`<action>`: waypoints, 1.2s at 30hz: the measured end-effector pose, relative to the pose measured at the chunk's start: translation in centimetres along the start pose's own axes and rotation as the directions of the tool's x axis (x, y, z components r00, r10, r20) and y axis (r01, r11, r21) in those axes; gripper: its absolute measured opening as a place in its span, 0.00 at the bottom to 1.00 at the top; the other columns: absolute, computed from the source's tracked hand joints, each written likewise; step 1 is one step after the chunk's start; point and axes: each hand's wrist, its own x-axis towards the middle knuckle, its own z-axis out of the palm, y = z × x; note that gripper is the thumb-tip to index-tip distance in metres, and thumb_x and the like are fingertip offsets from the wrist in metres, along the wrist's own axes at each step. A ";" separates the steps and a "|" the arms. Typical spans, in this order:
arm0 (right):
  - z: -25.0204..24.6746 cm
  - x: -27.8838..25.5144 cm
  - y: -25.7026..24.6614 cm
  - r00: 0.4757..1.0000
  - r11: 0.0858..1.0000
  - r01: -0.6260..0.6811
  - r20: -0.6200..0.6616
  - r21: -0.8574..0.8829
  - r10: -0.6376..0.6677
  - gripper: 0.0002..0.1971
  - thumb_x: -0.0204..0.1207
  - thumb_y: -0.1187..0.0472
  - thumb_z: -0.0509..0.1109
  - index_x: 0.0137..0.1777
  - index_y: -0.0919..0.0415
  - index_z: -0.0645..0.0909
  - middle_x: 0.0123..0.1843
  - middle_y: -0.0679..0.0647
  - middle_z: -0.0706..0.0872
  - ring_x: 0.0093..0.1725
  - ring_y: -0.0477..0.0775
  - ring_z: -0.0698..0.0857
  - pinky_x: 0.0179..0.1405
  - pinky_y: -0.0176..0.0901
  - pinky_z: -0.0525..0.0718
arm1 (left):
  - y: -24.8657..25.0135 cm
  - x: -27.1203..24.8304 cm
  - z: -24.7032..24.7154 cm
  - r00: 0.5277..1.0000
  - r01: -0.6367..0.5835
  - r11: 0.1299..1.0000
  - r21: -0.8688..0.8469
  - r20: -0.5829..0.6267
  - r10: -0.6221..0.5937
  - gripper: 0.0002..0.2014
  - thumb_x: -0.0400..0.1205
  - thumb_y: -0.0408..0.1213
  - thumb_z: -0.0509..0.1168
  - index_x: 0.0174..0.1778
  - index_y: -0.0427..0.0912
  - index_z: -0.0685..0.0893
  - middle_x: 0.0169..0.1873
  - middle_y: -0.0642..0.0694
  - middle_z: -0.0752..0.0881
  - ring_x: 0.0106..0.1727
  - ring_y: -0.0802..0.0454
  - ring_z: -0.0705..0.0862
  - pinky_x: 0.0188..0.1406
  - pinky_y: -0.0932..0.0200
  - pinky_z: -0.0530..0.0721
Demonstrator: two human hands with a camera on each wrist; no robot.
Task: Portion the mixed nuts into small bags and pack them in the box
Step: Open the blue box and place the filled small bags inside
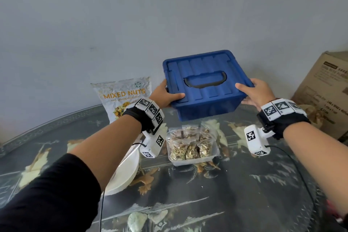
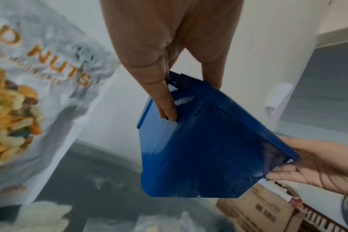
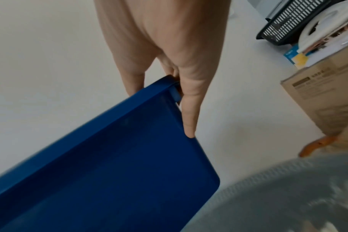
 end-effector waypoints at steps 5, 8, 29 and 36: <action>-2.7 -6.3 -4.9 0.990 0.989 0.137 0.046 -0.046 -0.135 0.13 0.74 0.58 0.73 0.56 0.61 0.79 0.56 0.62 0.85 0.55 0.63 0.85 0.53 0.62 0.86 | 4.5 -6.1 -1.5 0.998 -0.065 0.998 0.017 -0.017 0.066 0.29 0.73 0.37 0.74 0.68 0.49 0.71 0.59 0.40 0.83 0.57 0.44 0.84 0.51 0.40 0.86; -3.3 -11.7 -6.2 0.984 0.990 0.143 0.113 -0.010 -0.140 0.06 0.76 0.59 0.71 0.50 0.57 0.79 0.54 0.58 0.85 0.55 0.60 0.86 0.50 0.57 0.86 | 6.0 -11.8 -2.8 0.999 -0.049 0.998 0.045 -0.016 0.050 0.26 0.74 0.37 0.73 0.67 0.47 0.72 0.56 0.42 0.84 0.56 0.45 0.85 0.49 0.44 0.88; 0.5 -35.2 7.0 0.940 0.997 -0.082 0.334 0.014 0.073 0.07 0.78 0.61 0.69 0.53 0.52 0.80 0.51 0.53 0.86 0.52 0.55 0.86 0.48 0.52 0.87 | -6.4 -37.2 -4.5 0.975 0.219 0.962 0.162 -0.061 -0.212 0.26 0.75 0.36 0.73 0.65 0.59 0.71 0.50 0.51 0.87 0.48 0.55 0.87 0.36 0.59 0.88; 1.3 -35.3 9.3 0.945 0.998 -0.063 0.322 -0.002 0.060 0.11 0.77 0.61 0.69 0.48 0.40 0.77 0.50 0.44 0.85 0.54 0.51 0.85 0.51 0.52 0.86 | -9.1 -36.6 -3.7 0.965 0.263 0.946 0.191 -0.067 -0.255 0.40 0.69 0.44 0.78 0.74 0.58 0.65 0.58 0.47 0.85 0.57 0.48 0.85 0.53 0.44 0.86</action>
